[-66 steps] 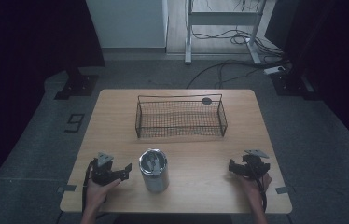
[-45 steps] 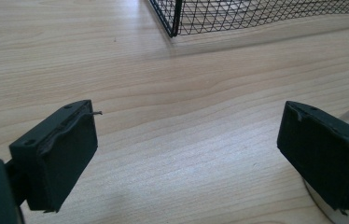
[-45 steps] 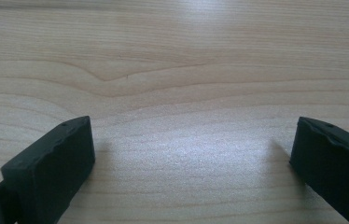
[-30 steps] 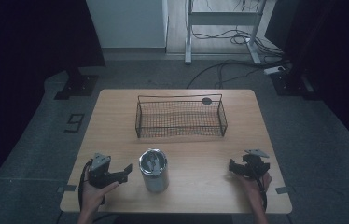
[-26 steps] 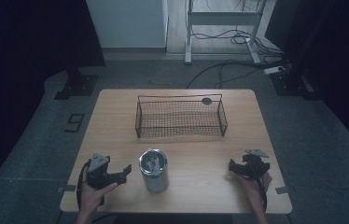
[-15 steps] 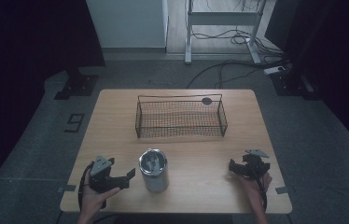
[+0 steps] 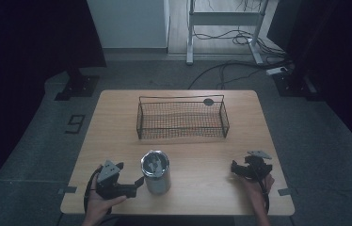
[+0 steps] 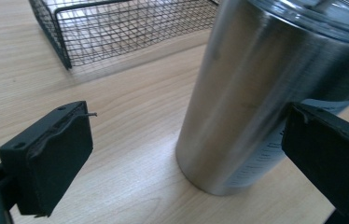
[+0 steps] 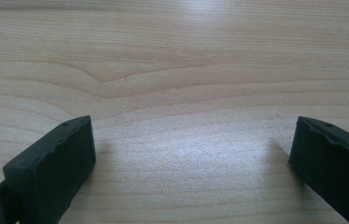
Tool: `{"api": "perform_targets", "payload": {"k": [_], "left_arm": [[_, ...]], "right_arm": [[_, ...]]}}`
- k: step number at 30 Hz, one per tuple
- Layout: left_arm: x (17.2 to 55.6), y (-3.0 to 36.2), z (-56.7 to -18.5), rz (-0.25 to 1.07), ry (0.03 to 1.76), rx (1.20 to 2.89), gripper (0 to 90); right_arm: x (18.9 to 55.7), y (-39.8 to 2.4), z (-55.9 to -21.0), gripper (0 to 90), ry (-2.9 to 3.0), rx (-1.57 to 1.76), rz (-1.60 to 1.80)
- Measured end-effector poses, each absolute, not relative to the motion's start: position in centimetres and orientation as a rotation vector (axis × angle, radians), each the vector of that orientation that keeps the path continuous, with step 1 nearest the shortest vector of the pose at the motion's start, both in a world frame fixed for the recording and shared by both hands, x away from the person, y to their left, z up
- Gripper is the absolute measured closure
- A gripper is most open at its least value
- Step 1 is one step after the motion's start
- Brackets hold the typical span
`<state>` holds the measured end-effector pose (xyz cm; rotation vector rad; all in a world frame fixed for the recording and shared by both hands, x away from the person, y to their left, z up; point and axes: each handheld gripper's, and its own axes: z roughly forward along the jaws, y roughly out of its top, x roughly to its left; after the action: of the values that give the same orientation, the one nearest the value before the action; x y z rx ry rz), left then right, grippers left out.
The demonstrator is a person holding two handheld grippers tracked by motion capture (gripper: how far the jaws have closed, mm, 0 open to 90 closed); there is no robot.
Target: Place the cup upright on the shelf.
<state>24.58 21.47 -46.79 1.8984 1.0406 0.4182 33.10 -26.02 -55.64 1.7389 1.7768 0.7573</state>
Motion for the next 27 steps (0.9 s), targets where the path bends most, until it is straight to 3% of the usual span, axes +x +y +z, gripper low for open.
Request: {"api": "perform_targets", "payload": {"k": [27], "left_arm": [[24.2, 16.8, -47.0, 0.391, 0.913, 1.978, 0.0]], "right_arm": [[33.1, -26.0, -55.6, 0.3, 1.773, 1.741, 0.757]]}}
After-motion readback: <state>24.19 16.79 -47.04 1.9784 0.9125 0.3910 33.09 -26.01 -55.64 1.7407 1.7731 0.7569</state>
